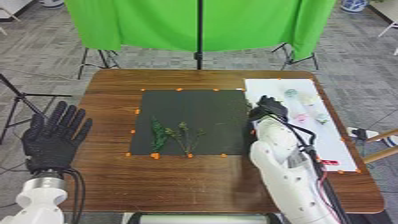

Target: Arrange flowers

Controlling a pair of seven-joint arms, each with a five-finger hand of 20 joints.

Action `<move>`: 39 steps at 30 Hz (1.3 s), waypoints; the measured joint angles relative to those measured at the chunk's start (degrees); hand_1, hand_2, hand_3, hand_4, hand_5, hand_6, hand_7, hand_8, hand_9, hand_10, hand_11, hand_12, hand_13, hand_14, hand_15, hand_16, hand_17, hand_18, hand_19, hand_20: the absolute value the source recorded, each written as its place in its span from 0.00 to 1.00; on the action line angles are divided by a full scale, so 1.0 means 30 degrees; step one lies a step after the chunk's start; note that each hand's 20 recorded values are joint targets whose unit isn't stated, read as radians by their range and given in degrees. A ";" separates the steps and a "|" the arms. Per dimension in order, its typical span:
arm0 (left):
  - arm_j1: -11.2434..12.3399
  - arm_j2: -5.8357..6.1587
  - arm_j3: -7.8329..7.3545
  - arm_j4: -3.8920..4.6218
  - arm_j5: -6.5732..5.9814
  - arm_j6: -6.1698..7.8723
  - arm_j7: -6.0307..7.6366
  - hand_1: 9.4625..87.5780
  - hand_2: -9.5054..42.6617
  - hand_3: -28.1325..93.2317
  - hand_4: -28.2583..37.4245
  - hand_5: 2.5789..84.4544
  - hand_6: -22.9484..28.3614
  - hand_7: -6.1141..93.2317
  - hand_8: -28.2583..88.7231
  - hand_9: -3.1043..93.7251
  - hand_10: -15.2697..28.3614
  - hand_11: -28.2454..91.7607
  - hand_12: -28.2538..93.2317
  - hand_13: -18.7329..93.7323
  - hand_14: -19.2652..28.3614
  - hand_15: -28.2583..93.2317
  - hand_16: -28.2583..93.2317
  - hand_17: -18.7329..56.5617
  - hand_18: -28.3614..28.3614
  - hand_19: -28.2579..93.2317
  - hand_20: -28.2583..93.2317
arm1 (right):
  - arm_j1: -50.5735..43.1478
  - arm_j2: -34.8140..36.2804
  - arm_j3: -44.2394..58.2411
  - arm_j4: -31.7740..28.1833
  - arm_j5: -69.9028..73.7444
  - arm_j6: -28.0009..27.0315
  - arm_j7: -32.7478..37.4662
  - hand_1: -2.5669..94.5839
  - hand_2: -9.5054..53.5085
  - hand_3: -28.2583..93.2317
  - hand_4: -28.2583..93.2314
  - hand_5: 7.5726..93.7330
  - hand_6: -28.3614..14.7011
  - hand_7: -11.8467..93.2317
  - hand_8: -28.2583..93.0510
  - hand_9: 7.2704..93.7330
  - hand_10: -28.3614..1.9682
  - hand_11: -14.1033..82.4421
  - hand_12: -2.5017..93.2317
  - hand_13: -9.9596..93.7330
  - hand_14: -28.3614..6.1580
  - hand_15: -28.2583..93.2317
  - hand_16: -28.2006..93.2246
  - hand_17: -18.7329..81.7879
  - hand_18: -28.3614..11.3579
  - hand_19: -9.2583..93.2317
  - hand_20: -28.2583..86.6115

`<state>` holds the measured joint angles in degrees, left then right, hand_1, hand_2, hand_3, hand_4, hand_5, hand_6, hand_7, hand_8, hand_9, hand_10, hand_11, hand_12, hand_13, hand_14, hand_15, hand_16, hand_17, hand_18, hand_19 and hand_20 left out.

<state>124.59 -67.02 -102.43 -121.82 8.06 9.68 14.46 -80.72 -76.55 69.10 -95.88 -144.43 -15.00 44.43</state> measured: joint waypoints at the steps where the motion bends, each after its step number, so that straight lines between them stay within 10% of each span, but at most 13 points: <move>1: -0.0042 0.0000 0.0012 0.0007 -0.0097 -0.0010 -0.0013 0.22 0.43 0.83 0.00 0.52 0.60 0.18 0.17 0.44 0.68 0.36 0.34 0.44 0.71 0.50 0.21 0.21 0.75 0.47 0.37 | -0.0012 -0.0046 -0.0013 0.0009 -0.0265 -0.0043 -0.0132 0.62 0.00 0.83 0.00 0.66 0.52 0.35 0.16 0.73 0.40 0.37 0.29 0.65 0.32 0.80 0.57 0.55 0.01 1.00 0.68; 7: -0.0238 0.0000 0.0076 0.0044 -0.0323 0.0016 -0.0360 0.22 0.44 0.82 0.00 0.52 0.61 0.18 0.17 0.44 0.68 0.36 0.33 0.44 0.71 0.50 0.21 0.21 0.76 0.47 0.37 | -0.0115 -0.0173 -0.0771 0.0495 -0.3006 0.0285 -0.0511 0.75 0.00 0.74 0.00 0.75 0.62 0.46 0.37 0.90 0.64 0.32 0.51 0.76 0.48 0.77 0.65 0.60 0.05 1.00 0.67; 12: -0.0218 -0.0027 0.0044 0.0017 -0.0454 0.0155 -0.1075 0.22 0.44 0.82 0.00 0.52 0.61 0.17 0.17 0.44 0.69 0.36 0.33 0.44 0.71 0.50 0.21 0.21 0.76 0.48 0.37 | -0.0608 -0.0151 -0.1047 0.1083 -0.3979 0.2819 -0.0422 0.76 0.00 0.75 0.00 0.77 0.63 0.47 0.39 0.92 0.64 0.32 0.53 0.78 0.52 0.75 0.66 0.61 0.05 1.00 0.66; 30: 0.0045 -0.0034 0.0037 0.0023 -0.0539 0.0182 -0.1238 0.22 0.44 0.82 0.00 0.53 0.61 0.18 0.17 0.44 0.69 0.36 0.34 0.44 0.72 0.51 0.21 0.20 0.76 0.48 0.37 | -0.2661 0.1553 -0.2004 -0.3591 0.0071 0.6294 -0.0257 0.73 0.00 0.78 0.03 0.79 0.61 0.47 0.41 0.92 0.59 0.32 0.56 0.80 0.51 0.73 0.69 0.62 0.02 0.99 0.64; 39: 0.0098 -0.0052 0.0072 -0.0013 -0.0502 0.0224 -0.1410 0.22 0.44 0.82 0.00 0.53 0.61 0.18 0.17 0.44 0.69 0.36 0.34 0.43 0.73 0.51 0.21 0.20 0.77 0.48 0.37 | -0.2918 0.0846 -0.1455 -0.4756 -0.2644 0.1592 0.0161 0.44 0.00 0.77 0.07 0.50 0.31 0.39 0.17 0.68 0.05 0.40 0.27 0.71 0.28 0.73 0.53 0.62 0.00 1.00 0.67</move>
<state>124.89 -67.18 -102.22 -121.86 6.55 10.35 10.23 -89.47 -74.02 64.74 -110.15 -152.37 -10.22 44.91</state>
